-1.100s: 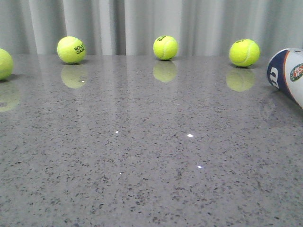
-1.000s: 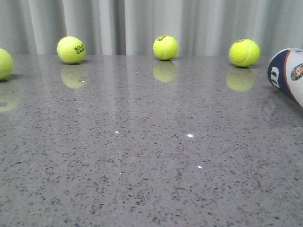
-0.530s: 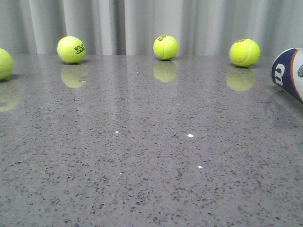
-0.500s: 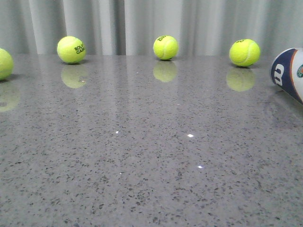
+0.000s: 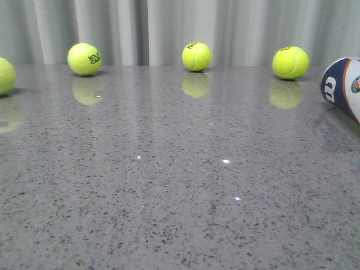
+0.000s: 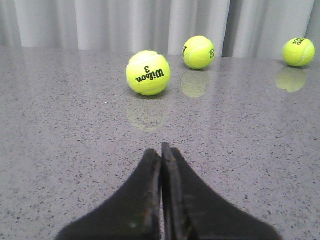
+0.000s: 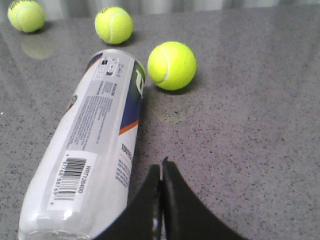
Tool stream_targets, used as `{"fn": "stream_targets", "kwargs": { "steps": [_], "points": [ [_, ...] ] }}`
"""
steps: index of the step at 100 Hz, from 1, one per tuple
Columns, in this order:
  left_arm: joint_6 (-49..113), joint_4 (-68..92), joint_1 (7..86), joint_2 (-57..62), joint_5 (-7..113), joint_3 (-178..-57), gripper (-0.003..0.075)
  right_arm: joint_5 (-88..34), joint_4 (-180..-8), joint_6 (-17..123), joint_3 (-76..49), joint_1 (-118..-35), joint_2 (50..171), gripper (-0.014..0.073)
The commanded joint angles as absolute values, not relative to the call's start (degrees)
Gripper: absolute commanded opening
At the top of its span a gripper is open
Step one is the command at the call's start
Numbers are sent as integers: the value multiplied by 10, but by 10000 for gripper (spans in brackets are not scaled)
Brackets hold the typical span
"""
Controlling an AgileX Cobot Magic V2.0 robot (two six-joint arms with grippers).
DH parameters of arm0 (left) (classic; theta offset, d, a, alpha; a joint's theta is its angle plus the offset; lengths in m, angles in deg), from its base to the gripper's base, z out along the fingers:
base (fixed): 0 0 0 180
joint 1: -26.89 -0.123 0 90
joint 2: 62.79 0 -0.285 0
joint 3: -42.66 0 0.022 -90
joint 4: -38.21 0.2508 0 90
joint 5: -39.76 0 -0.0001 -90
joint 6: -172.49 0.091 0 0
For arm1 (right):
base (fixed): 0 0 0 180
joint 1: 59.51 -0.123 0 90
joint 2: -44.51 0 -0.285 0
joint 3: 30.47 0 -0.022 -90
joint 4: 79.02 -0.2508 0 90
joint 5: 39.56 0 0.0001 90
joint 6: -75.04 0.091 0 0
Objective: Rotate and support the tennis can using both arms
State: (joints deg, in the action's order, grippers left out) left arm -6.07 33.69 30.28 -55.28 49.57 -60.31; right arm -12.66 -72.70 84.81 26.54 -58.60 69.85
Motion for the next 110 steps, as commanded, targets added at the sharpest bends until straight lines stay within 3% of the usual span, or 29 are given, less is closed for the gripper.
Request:
{"fn": "stream_targets", "kwargs": {
  "steps": [1, 10, 20, 26, 36, 62, 100, 110],
  "points": [
    [-60, 332, 301, -575, 449, -576, -21, -121, -723, 824, 205, -591, 755, 19],
    [-60, 332, 301, -575, 449, -576, -21, -92, -732, 815, 163, -608, 800, 209],
    [-60, 332, 301, -575, 449, -576, -21, -67, -745, 812, 116, -627, 852, 541],
    [-60, 332, 301, -575, 449, -576, -21, -44, -752, 812, 89, -635, 878, 676],
    [-60, 332, 301, -575, 449, -576, -21, 23, -787, 811, 35, -640, 943, 632],
    [-60, 332, 301, -575, 449, -576, -21, 188, -897, 812, -100, -640, 1132, 632],
    [-60, 332, 301, -575, 449, -576, -21, 180, -910, 823, -154, -639, 1321, 625],
    [-60, 332, 301, -575, 449, -576, -21, 171, -910, 823, -154, -639, 1335, 554]
  ]
}}
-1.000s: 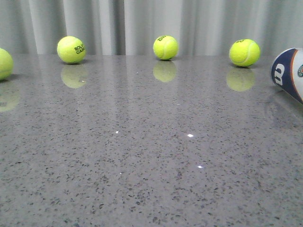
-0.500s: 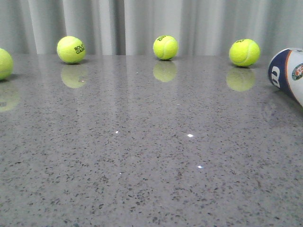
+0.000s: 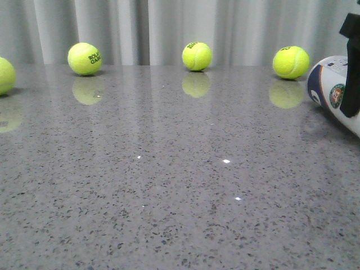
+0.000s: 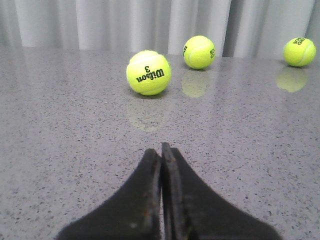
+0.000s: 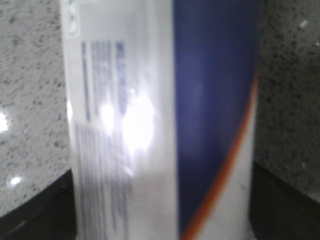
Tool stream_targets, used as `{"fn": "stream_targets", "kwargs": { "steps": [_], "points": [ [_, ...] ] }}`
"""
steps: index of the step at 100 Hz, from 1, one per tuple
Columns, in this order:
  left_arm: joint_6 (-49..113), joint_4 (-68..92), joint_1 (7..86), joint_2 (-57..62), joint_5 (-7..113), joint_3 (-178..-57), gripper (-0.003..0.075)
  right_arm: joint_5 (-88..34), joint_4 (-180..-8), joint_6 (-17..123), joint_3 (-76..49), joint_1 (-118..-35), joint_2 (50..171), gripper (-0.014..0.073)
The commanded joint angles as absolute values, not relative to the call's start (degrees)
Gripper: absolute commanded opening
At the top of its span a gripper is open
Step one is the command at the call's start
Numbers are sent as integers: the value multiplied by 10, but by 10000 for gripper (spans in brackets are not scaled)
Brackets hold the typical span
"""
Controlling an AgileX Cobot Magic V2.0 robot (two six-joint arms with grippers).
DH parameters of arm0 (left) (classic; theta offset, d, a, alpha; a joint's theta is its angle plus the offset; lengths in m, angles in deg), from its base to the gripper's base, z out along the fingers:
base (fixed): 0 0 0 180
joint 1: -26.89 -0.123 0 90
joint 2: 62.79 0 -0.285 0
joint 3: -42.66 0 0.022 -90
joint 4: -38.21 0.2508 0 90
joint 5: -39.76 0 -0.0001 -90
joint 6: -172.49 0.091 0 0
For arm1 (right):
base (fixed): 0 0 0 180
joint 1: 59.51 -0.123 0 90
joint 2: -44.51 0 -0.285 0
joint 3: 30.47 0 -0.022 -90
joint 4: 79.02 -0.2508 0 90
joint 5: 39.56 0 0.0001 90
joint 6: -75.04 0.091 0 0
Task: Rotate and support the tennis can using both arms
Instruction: 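Grasp the white Wilson can with the right gripper and lift it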
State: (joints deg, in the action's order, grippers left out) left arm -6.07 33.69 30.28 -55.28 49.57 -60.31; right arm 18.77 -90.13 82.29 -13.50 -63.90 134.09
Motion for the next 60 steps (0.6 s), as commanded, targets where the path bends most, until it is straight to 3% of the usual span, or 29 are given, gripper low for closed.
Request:
{"fn": "stream_targets", "kwargs": {
  "steps": [1, 13, 22, 60],
  "points": [
    [-60, 332, 301, -575, 449, -576, -21, 170, -910, 823, -154, -639, 1336, 533],
    [-60, 332, 301, -575, 449, -576, -21, 172, -910, 822, -157, -639, 1337, 292],
    [-60, 332, 301, -575, 449, -576, -21, 183, -912, 781, -172, -642, 1334, 198],
    [-60, 332, 301, -575, 449, -576, -21, 242, -913, 546, -356, -738, 1365, 197]
  ]
}}
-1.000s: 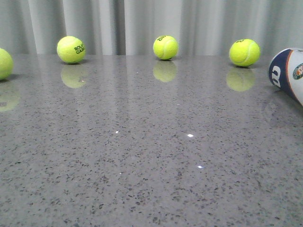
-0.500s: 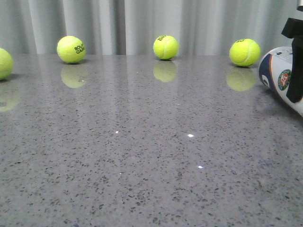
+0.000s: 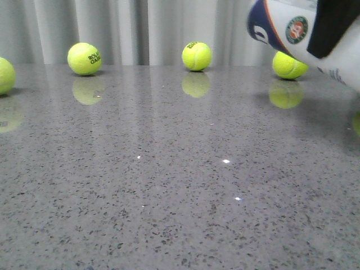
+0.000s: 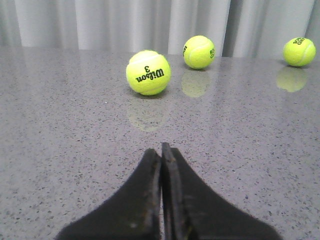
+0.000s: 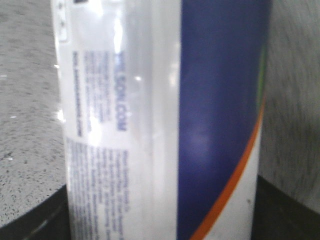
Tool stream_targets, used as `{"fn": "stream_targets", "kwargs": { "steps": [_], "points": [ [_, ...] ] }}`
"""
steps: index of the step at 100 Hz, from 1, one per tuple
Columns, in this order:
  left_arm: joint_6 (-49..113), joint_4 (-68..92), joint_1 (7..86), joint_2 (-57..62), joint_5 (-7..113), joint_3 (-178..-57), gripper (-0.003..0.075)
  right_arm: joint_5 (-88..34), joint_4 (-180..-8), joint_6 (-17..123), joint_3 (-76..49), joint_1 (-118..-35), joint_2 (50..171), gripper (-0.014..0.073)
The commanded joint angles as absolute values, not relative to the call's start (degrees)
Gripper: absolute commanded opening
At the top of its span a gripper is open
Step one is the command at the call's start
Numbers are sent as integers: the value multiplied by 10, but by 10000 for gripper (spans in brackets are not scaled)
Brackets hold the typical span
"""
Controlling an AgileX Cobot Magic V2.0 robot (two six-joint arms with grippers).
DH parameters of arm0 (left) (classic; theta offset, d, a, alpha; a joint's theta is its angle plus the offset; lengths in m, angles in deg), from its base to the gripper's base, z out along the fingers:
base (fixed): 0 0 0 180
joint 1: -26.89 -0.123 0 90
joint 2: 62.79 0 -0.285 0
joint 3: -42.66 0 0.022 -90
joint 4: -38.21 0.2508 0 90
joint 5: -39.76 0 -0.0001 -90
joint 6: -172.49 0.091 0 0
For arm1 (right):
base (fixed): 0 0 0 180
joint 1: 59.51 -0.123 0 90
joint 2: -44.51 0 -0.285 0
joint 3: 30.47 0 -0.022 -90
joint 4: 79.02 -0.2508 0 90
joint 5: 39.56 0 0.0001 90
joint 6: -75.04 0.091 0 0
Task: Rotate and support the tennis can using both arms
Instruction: 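Grasp the white Wilson can with the right gripper and lift it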
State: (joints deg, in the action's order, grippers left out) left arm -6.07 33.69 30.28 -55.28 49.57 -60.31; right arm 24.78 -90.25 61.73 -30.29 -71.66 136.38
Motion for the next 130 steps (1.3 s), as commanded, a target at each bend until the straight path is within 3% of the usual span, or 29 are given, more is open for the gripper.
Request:
{"fn": "stream_targets", "kwargs": {
  "steps": [1, 37, 66, 75, 89, 130],
  "points": [
    [-60, 332, 301, -575, 449, -576, -21, 243, -913, 540, -359, -740, 1367, 197],
    [-60, 332, 301, -575, 449, -576, -21, 256, -913, 74, -419, -858, 1463, 197],
    [-60, 332, 301, -575, 449, -576, -21, 263, -913, 72, -419, -868, 1515, 211],
    [-60, 332, 301, -575, 449, -576, -21, 270, -913, 72, -419, -868, 1513, 351],
    [-60, 332, 301, -575, 449, -576, -21, 270, -912, 72, -419, -868, 1513, 668],
    [-60, 332, 301, -575, 449, -576, -21, 268, -912, 72, -420, -868, 1493, 637]
  ]
}}
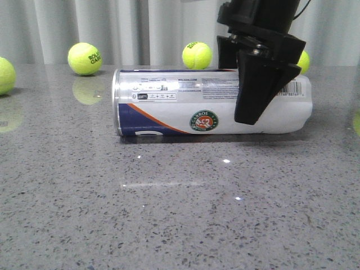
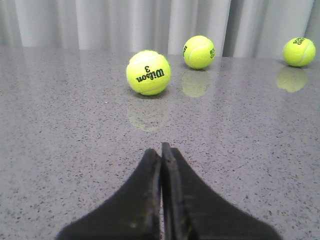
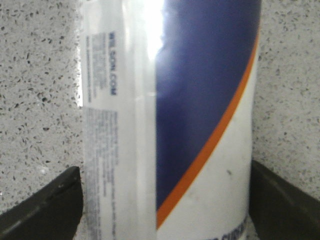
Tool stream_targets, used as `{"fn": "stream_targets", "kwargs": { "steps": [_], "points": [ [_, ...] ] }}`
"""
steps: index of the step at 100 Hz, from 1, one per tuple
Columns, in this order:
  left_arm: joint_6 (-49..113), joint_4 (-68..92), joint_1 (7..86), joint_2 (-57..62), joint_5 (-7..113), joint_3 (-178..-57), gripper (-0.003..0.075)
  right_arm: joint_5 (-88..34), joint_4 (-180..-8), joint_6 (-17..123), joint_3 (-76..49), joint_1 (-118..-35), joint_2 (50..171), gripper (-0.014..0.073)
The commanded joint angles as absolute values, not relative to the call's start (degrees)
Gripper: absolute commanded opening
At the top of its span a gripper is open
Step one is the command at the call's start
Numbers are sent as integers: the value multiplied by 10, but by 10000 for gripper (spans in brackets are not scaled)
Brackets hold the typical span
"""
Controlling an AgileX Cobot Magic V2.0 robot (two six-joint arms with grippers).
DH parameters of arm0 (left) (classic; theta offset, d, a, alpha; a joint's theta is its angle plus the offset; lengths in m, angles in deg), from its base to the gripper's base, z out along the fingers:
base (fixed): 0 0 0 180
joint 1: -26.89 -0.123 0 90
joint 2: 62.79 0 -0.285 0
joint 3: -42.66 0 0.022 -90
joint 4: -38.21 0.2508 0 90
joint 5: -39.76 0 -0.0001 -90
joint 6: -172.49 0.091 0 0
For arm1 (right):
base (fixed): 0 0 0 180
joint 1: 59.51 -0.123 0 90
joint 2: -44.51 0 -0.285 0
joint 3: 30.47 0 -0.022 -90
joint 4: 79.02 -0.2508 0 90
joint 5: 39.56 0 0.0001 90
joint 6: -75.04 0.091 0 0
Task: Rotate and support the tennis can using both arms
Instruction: 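Grasp the white Wilson can with the right gripper and lift it, then lay the can on its side and release it with the right gripper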
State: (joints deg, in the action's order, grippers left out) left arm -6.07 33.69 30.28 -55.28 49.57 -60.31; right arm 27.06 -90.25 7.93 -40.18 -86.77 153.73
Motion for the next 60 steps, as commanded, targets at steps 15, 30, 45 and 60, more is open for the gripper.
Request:
{"fn": "stream_targets", "kwargs": {
  "steps": [15, 30, 45, 60],
  "points": [
    [-60, 332, 301, -575, 449, -576, -21, 265, -911, 73, -420, -868, 1448, 572],
    [-60, 332, 301, -575, 449, -576, -21, 271, -910, 150, -420, -868, 1394, 138],
    [-60, 332, 301, -575, 449, -576, -21, 271, -910, 309, -420, -868, 1347, -57],
    [-60, 332, 301, -575, 449, -576, -21, 250, -910, 495, -411, -860, 1313, -57]
  ]
}}
